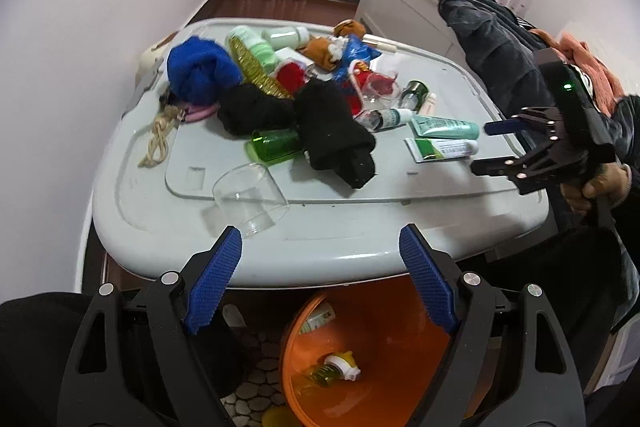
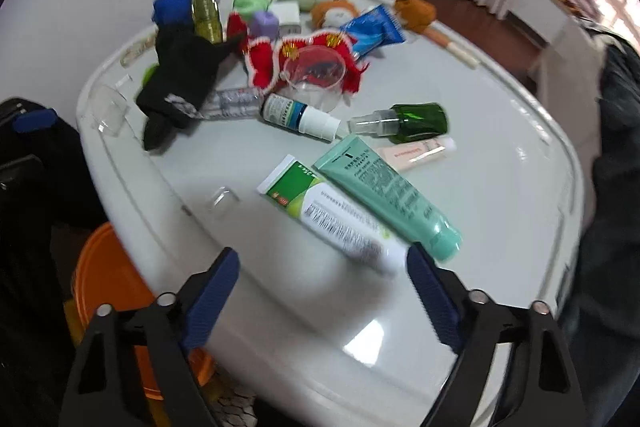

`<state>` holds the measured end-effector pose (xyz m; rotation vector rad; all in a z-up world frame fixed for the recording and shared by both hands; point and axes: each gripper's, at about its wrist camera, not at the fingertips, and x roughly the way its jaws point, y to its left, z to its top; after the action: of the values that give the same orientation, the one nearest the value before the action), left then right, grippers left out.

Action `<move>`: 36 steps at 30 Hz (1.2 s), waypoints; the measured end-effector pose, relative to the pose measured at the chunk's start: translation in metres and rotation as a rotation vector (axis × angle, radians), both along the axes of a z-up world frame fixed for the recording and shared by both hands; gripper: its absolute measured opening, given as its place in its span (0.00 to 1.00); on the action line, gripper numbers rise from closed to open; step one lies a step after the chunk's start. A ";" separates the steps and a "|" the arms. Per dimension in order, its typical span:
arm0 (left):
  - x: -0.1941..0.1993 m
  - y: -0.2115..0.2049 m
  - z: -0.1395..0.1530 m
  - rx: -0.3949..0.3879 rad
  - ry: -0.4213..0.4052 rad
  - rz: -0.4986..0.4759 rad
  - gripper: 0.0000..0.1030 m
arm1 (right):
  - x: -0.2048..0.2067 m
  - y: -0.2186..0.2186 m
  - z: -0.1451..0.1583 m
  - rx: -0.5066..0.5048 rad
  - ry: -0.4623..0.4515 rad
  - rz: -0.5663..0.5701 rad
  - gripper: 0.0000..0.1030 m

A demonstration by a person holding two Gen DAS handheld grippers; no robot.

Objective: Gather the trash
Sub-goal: 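Grasp the white-green toothpaste tube with the right tool while the left tool grasps the clear plastic cup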

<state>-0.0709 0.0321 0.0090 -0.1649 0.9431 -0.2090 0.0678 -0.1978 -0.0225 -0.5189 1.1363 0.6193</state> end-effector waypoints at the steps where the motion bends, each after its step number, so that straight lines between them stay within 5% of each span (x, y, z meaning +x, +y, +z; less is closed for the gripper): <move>1: 0.001 0.001 -0.001 -0.001 0.004 0.006 0.77 | 0.009 0.001 -0.009 -0.012 0.032 0.017 0.74; 11: 0.006 0.005 -0.005 -0.009 0.014 0.030 0.77 | 0.042 0.001 -0.035 -0.073 0.131 0.100 0.71; 14: 0.006 0.005 -0.005 0.002 0.016 0.031 0.77 | 0.041 0.010 -0.034 -0.043 0.173 0.112 0.47; 21: 0.007 0.006 -0.008 0.009 0.028 0.041 0.77 | 0.019 0.007 -0.028 -0.020 0.150 0.019 0.30; 27: 0.021 0.012 -0.013 0.010 0.036 0.112 0.77 | -0.012 -0.007 -0.015 0.143 0.201 -0.140 0.29; 36: 0.066 0.005 -0.048 0.090 0.098 0.173 0.76 | -0.026 -0.038 0.026 0.341 0.140 -0.268 0.30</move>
<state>-0.0053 0.0369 -0.0386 -0.1741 1.0281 0.0016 0.0419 -0.2354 0.0033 -0.0304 1.1769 0.6048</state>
